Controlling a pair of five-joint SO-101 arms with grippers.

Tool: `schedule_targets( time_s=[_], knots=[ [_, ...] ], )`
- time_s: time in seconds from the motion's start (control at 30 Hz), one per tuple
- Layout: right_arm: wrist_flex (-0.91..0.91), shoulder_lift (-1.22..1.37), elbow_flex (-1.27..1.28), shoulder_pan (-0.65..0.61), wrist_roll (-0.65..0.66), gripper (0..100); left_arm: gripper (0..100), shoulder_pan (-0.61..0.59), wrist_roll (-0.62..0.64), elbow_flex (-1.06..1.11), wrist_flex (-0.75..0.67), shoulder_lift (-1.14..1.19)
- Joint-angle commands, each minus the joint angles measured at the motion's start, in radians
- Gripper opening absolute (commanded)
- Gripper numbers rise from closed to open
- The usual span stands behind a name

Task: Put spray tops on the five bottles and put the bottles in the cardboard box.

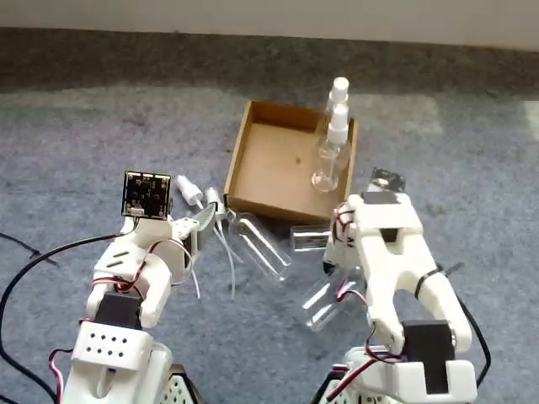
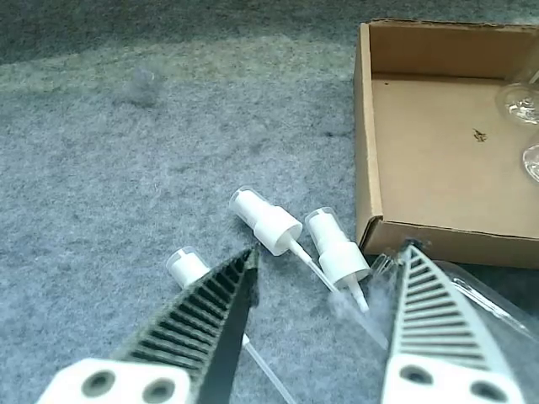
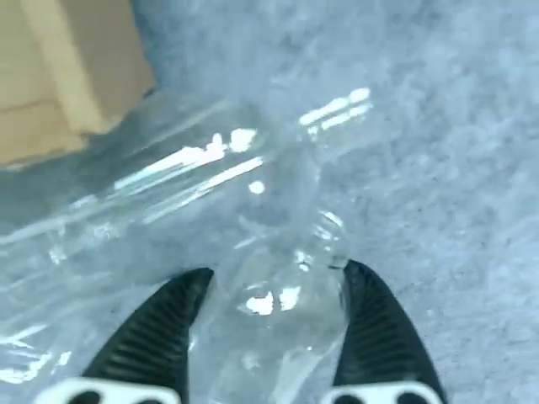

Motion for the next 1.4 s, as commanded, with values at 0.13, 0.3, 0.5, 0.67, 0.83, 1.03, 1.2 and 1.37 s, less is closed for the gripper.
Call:
schedule_targets(
  time_s=[0.13, 0.3, 0.5, 0.67, 0.83, 1.03, 1.2, 1.37],
  knots=[
    [-0.005, -0.091, -0.013, 0.328, 0.238, 0.5, 25, 0.012, -0.003, -0.004, -0.02, -0.016],
    [-0.033, -0.091, -0.058, 0.509, 0.379, 0.5, 25, 0.016, -0.002, -0.004, -0.018, -0.013],
    [-0.213, -0.091, -0.12, 0.631, 0.583, 0.5, 25, 0.016, 0.0, -0.004, -0.018, -0.012],
    [-0.246, -0.088, -0.213, 0.615, 0.713, 0.7, 25, 0.016, 0.0, -0.004, -0.018, -0.012],
    [-0.242, 0.028, -0.331, 0.553, 0.89, 0.8, 25, 0.016, 0.0, -0.004, -0.017, -0.012],
    [-0.24, 0.249, -0.533, 0.561, 0.965, 0.9, 25, 0.016, 0.0, -0.004, -0.015, -0.012],
    [-0.246, 0.269, -0.591, 0.567, 0.945, 1.0, 25, 0.016, 0.0, -0.004, -0.017, -0.012],
    [-0.237, 0.271, -0.587, 0.53, 0.973, 5.6, 25, 0.016, 0.0, -0.004, -0.015, -0.013]
  ],
)
